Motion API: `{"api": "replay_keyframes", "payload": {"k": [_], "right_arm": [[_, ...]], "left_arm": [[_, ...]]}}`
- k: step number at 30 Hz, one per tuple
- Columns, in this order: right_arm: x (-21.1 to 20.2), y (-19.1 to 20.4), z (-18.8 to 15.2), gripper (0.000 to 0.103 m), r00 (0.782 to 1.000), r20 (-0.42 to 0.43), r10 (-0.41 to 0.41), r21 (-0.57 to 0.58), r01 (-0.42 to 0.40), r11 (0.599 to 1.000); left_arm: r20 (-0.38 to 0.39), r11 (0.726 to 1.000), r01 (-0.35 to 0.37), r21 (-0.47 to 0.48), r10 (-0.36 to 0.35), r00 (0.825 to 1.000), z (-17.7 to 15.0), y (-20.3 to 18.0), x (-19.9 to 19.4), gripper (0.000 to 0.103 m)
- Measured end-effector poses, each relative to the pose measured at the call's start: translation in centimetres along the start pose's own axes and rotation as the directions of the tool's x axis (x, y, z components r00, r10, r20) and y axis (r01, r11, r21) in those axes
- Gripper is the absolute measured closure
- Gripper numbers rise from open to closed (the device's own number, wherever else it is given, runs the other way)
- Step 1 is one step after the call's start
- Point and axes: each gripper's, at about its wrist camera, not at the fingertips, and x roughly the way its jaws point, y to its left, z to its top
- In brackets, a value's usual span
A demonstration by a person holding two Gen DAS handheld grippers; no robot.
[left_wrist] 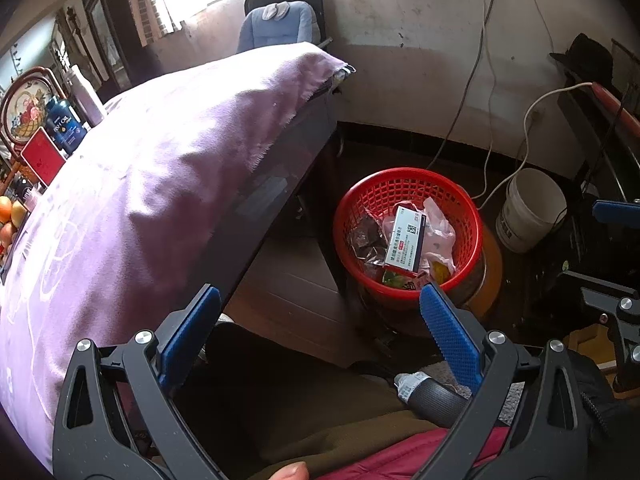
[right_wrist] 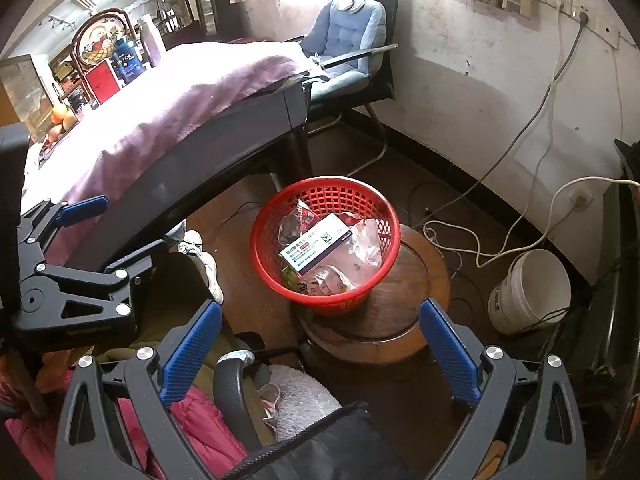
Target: Collect trash
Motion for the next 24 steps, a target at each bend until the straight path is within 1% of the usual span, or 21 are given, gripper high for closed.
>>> {"api": "replay_keyframes", "payload": {"k": [2, 5, 10, 12, 18, 22, 24], "right_arm": [[0.3, 0.1, -0.2, 0.006, 1.000, 0.001, -0.008, -0.001, 0.008, 1.000], [0.7, 0.1, -0.4, 0.006, 0.999, 0.024, -0.038, 0.010, 0.037, 0.999], [1.6, -1.2, -0.6, 0.006, 0.995, 0.061, -0.084, 0.072, 0.079, 0.994], [2.5, -1.6, -1.0, 0.006, 0.993, 0.060, -0.106, 0.079, 0.102, 0.992], [4.6, -2.9, -1.3, 0.006, 0.991, 0.045, -0.128, 0.121, 0.121, 0.985], [5.3, -4.3, -0.8, 0.006, 0.990, 0.046, -0.134, 0.198, 0.122, 0.972], [5.2, -5.2, -0.5, 0.006, 0.991, 0.055, -0.125, 0.262, 0.106, 0.959]], "left_arm": [[-0.007, 1.000, 0.009, 0.003, -0.009, 1.000, -0.1, -0.1, 0.3, 0.007], [-0.018, 1.000, 0.012, -0.001, -0.012, 1.000, -0.1, 0.0, 0.9, 0.007], [-0.030, 1.000, 0.021, -0.015, -0.021, 0.999, 0.2, 0.1, 1.8, 0.007], [-0.042, 0.999, 0.032, -0.014, -0.033, 0.999, 0.2, -0.1, 2.6, 0.007], [-0.099, 0.998, 0.070, -0.003, -0.070, 0.993, 0.5, -1.1, 5.2, 0.007], [-0.110, 0.996, 0.086, 0.014, -0.084, 0.990, 0.8, -1.5, 6.3, 0.007], [-0.118, 0.995, 0.098, 0.026, -0.094, 0.989, 1.0, -1.8, 6.8, 0.007]]}}
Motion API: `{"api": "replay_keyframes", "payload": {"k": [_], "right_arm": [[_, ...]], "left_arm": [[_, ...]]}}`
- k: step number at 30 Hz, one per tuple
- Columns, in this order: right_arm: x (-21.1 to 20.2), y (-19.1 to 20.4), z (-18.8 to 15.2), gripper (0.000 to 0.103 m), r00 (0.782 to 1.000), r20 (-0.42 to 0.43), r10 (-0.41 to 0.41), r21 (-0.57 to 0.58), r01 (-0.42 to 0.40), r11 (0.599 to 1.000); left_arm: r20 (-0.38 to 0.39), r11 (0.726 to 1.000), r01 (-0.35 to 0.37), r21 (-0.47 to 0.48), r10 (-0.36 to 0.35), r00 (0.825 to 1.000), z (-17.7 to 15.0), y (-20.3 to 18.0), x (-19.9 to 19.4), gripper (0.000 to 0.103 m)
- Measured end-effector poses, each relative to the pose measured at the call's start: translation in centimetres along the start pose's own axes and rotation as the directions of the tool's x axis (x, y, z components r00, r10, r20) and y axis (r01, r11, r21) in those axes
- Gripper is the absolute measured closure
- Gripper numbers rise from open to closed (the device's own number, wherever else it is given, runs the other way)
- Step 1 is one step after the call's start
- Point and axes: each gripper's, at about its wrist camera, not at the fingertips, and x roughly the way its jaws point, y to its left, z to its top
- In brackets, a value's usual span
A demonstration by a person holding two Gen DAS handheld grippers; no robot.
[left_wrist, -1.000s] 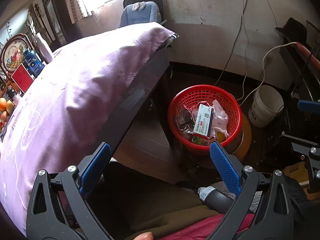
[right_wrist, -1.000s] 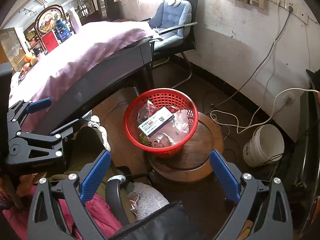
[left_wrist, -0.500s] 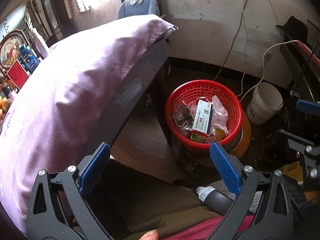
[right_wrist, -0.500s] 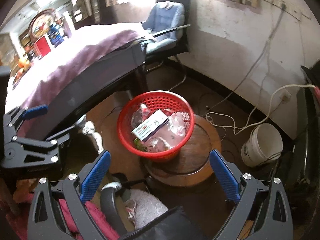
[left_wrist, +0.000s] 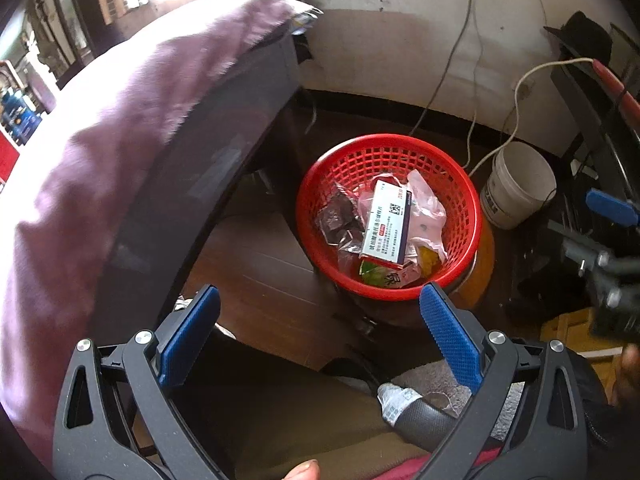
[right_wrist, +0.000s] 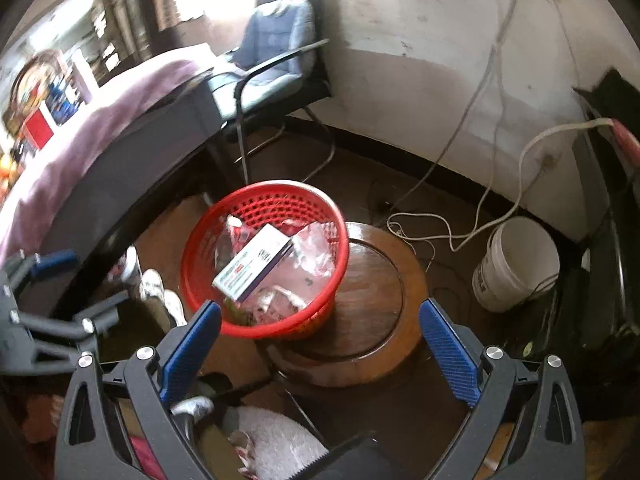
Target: Collect trash
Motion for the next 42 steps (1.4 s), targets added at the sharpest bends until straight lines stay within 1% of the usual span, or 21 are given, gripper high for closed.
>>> {"api": "replay_keyframes", "payload": {"k": [3, 6, 10, 12, 14, 18, 19, 22, 25, 29, 32, 37, 42], "right_arm": [[0.1, -0.6, 0.6, 0.006, 1.000, -0.004, 0.012, 0.061, -0.012, 0.998], [0.0, -0.4, 1.0, 0.006, 1.000, -0.016, 0.008, 0.098, -0.006, 0.995], [-0.8, 1.0, 0.7, 0.006, 0.996, -0.033, -0.077, 0.081, 0.080, 0.994], [-1.6, 1.5, 0.3, 0.006, 0.993, -0.031, -0.114, 0.093, 0.116, 0.989], [-1.9, 1.7, 0.1, 0.006, 0.991, -0.038, -0.132, 0.102, 0.135, 0.986], [-1.7, 2.3, -1.5, 0.006, 0.973, -0.097, -0.208, 0.059, 0.214, 0.975], [-1.6, 2.1, -1.9, 0.006, 0.971, -0.111, -0.213, 0.055, 0.220, 0.974], [-0.8, 2.4, -3.1, 0.006, 0.970, -0.153, -0.188, 0.056, 0.198, 0.979], [-0.4, 3.1, -3.7, 0.006, 0.973, -0.159, -0.164, 0.038, 0.172, 0.984], [-1.1, 3.2, -3.6, 0.006, 0.981, -0.120, -0.153, 0.024, 0.156, 0.987], [-2.1, 3.6, -3.5, 0.006, 0.989, -0.064, -0.130, 0.003, 0.131, 0.991], [-2.9, 4.1, -3.4, 0.006, 0.996, -0.015, -0.092, -0.045, 0.091, 0.995], [-3.0, 3.2, -3.7, 0.006, 0.999, -0.016, -0.047, -0.029, 0.047, 0.998]], "left_arm": [[0.002, 0.999, 0.017, 0.031, -0.017, 1.000, 0.2, -0.4, 0.5, 0.007], [0.026, 0.997, 0.024, 0.074, -0.026, 0.999, 0.3, -0.7, 0.6, 0.007], [0.029, 0.990, 0.067, 0.124, -0.071, 0.997, 0.2, -0.9, 0.9, 0.007], [0.027, 0.986, 0.094, 0.136, -0.099, 0.995, 0.1, -0.8, 1.0, 0.007], [0.029, 0.983, 0.113, 0.146, -0.118, 0.993, 0.0, -0.8, 1.1, 0.007], [0.047, 0.984, 0.099, 0.149, -0.107, 0.993, -0.6, -0.2, 0.9, 0.007], [0.049, 0.985, 0.097, 0.142, -0.105, 0.993, -0.6, 0.0, 0.9, 0.007], [0.052, 0.989, 0.104, 0.101, -0.110, 0.993, -0.8, 1.0, 0.7, 0.007], [0.067, 0.993, 0.088, 0.072, -0.093, 0.993, -0.9, 1.7, 0.0, 0.007], [0.090, 0.996, 0.054, 0.064, -0.060, 0.994, -1.1, 1.7, -1.0, 0.007], [0.103, 0.997, 0.048, 0.058, -0.053, 0.993, -1.1, 1.6, -1.7, 0.007], [0.132, 0.998, 0.048, 0.032, -0.052, 0.990, -1.2, 1.7, -3.3, 0.007], [0.125, 0.998, 0.068, -0.002, -0.067, 0.990, -1.4, 1.6, -4.0, 0.007]]}}
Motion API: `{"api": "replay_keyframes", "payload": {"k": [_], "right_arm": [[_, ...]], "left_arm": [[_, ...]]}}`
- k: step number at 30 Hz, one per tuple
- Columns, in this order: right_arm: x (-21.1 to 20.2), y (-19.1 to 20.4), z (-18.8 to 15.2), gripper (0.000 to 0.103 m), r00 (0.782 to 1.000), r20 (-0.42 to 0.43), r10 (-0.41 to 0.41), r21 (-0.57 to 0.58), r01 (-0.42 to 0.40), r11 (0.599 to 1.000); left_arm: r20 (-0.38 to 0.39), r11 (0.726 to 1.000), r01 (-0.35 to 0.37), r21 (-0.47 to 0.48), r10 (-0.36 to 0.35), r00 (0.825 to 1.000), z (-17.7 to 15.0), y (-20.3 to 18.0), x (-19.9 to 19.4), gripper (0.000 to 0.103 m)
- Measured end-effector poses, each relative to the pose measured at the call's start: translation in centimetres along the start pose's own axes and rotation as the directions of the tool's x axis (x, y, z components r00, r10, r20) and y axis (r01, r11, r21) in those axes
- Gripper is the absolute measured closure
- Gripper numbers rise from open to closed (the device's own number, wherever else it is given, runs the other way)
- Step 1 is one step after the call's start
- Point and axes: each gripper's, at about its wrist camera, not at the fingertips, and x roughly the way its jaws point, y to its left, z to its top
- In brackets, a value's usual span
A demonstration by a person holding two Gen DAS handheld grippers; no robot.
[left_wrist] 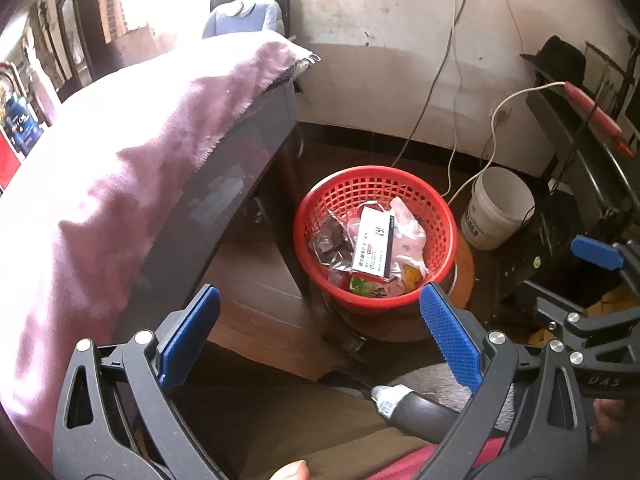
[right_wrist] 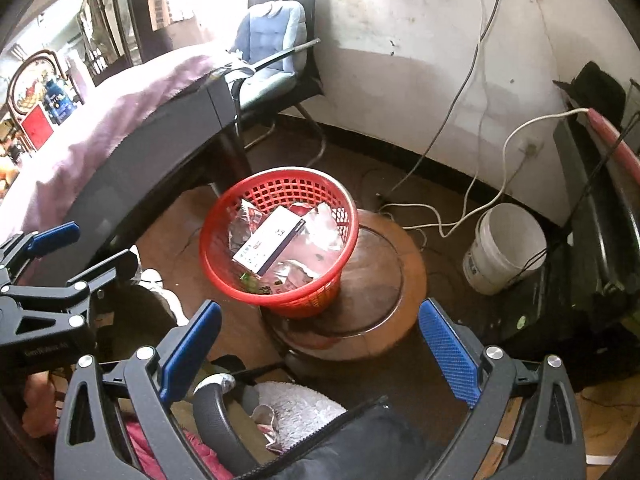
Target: Collect trash
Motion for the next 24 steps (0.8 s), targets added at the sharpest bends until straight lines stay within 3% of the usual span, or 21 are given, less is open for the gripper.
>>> {"api": "replay_keyframes", "payload": {"k": [24], "right_arm": [[0.3, 0.3, -0.5, 0.006, 1.000, -0.013, 0.025, -0.012, -0.025, 1.000]], "left_arm": [[0.012, 0.999, -0.046, 0.025, 0.046, 0.999, 0.0, -1.4, -0.5, 0.007]]}}
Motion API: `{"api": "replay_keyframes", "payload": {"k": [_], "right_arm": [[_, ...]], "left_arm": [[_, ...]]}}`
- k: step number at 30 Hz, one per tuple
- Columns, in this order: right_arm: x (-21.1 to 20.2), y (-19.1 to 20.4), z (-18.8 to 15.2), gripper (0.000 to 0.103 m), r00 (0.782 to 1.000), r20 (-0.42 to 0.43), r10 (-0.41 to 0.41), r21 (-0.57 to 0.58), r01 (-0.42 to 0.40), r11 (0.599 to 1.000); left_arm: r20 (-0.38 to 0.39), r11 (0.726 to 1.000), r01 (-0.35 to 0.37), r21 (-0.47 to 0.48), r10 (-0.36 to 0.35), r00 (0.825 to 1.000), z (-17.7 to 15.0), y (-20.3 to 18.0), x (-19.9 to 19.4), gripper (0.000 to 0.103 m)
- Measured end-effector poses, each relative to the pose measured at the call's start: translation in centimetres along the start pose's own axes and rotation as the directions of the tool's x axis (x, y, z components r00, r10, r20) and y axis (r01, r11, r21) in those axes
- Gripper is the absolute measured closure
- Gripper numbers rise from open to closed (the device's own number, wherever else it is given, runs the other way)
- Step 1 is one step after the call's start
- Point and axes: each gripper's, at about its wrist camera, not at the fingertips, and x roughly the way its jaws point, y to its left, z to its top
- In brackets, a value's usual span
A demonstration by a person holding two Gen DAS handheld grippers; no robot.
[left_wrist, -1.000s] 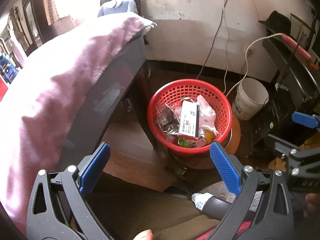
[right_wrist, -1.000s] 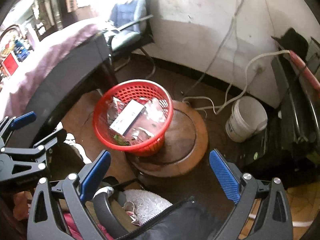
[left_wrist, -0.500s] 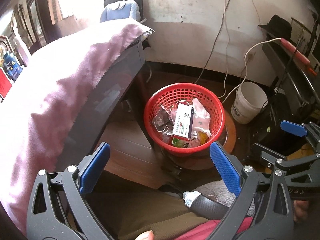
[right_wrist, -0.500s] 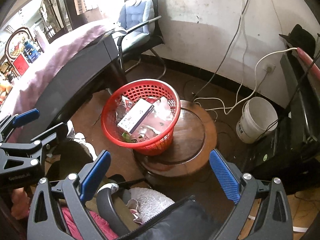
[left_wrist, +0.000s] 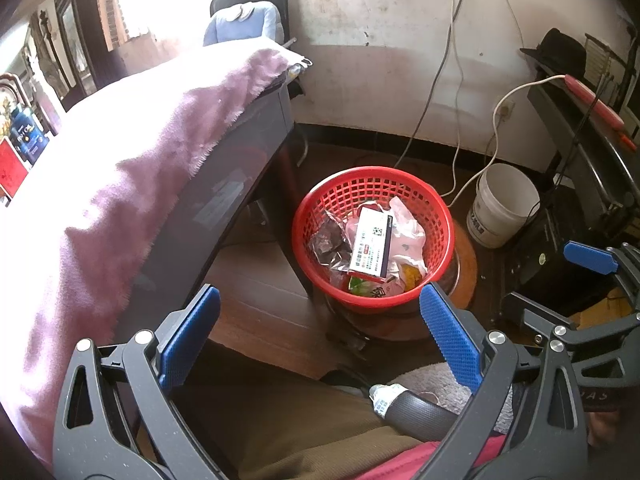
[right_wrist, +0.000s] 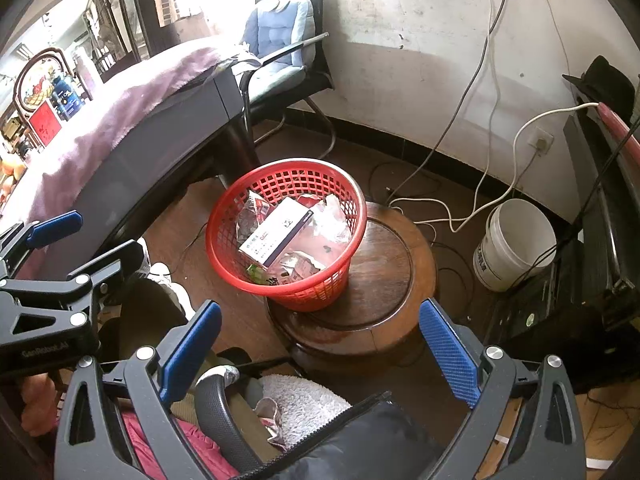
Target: Collect trash
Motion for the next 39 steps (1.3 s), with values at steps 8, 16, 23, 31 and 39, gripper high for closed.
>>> {"api": "replay_keyframes", "payload": {"k": [8, 16, 23, 31, 39], "right_arm": [[0.00, -0.04, -0.04, 0.006, 1.000, -0.004, -0.001, 0.001, 0.001, 1.000], [0.02, -0.09, 0.01, 0.006, 1.000, -0.004, 0.000, 0.000, 0.000, 1.000], [0.04, -0.12, 0.03, 0.006, 1.000, -0.005, 0.000, 0.001, 0.000, 1.000], [0.07, -0.18, -0.11, 0.006, 1.000, -0.007, 0.001, 0.004, -0.001, 1.000], [0.06, -0.28, -0.30, 0.006, 1.000, -0.008, 0.001, 0.007, -0.001, 1.000]], "left_arm": [[-0.005, 1.000, -0.013, -0.011, 0.013, 1.000, 0.11, 0.26, 0.11, 0.007], [-0.003, 1.000, -0.017, 0.000, 0.017, 1.000, 0.11, 0.05, 0.16, 0.007], [-0.005, 1.000, -0.021, 0.007, 0.021, 1.000, 0.11, -0.26, 0.10, 0.007], [-0.006, 1.000, -0.020, 0.009, 0.020, 1.000, 0.04, -0.29, 0.08, 0.007], [-0.010, 1.000, -0.020, 0.012, 0.020, 1.000, -0.07, -0.29, 0.10, 0.007]]}}
